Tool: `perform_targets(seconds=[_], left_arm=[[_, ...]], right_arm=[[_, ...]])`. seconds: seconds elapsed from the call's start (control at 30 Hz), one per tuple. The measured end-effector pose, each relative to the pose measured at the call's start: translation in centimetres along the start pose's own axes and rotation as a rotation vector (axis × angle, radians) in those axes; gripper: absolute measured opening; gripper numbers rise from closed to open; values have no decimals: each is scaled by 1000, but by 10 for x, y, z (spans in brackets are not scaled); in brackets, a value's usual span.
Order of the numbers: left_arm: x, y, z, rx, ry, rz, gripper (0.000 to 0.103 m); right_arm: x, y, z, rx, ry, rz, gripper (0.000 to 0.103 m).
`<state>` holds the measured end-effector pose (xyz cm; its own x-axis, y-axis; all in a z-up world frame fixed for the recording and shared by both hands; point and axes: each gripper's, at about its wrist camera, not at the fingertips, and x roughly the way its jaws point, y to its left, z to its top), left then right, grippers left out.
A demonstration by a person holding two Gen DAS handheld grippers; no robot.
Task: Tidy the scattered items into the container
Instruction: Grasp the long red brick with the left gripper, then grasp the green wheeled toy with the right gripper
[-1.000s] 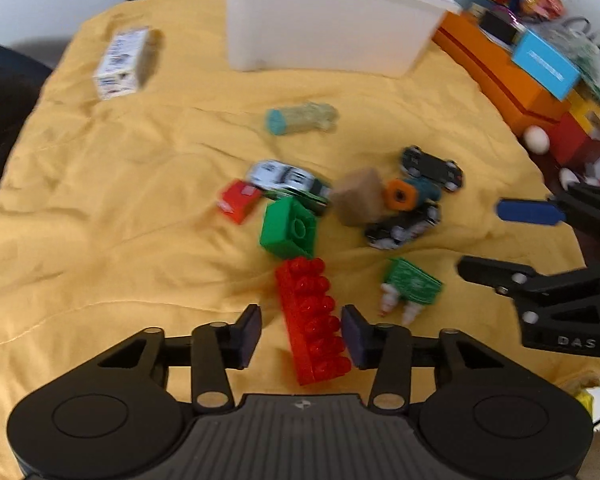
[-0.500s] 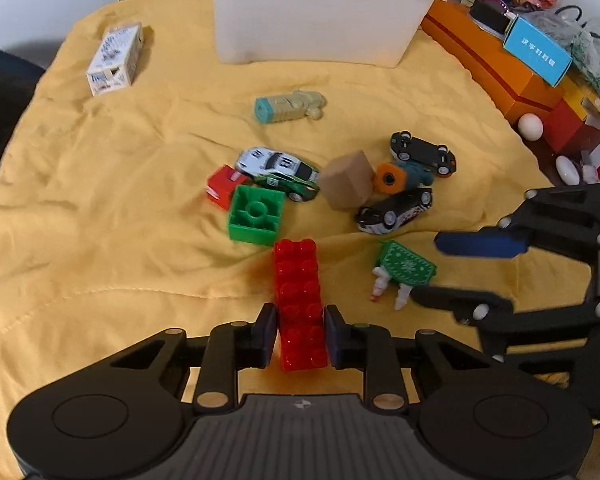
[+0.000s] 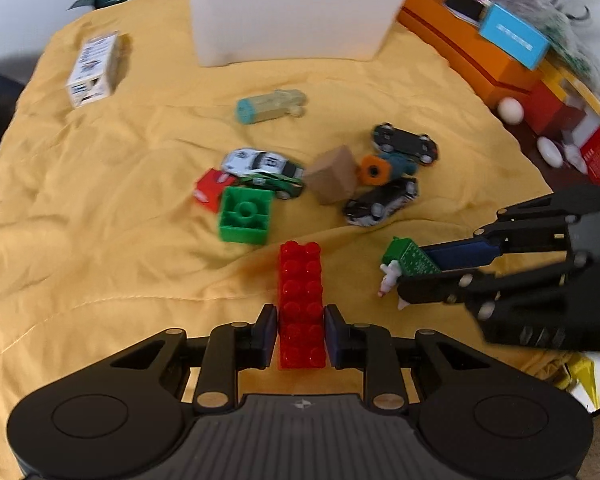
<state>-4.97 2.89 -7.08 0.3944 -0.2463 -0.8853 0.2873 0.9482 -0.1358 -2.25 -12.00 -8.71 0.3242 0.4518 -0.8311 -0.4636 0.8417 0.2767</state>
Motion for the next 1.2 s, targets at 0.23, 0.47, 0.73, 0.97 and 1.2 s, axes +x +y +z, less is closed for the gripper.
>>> perform_targets(seconds=[0.23, 0.47, 0.73, 0.97, 1.2], left_arm=[[5, -19, 1, 89, 7, -32, 29], [6, -23, 4, 106, 2, -41, 29], [11, -28, 4, 101, 6, -35, 29], [13, -30, 3, 78, 10, -17, 29], [20, -30, 3, 48, 12, -4, 29]], right_arm=[[-13, -27, -16, 113, -74, -184, 43], [-39, -32, -25, 17, -191, -410, 42], [-26, 2, -33, -333, -143, -366, 40], [5, 9, -31, -511, -106, -425, 43], [9, -20, -22, -442, -104, -414, 36]])
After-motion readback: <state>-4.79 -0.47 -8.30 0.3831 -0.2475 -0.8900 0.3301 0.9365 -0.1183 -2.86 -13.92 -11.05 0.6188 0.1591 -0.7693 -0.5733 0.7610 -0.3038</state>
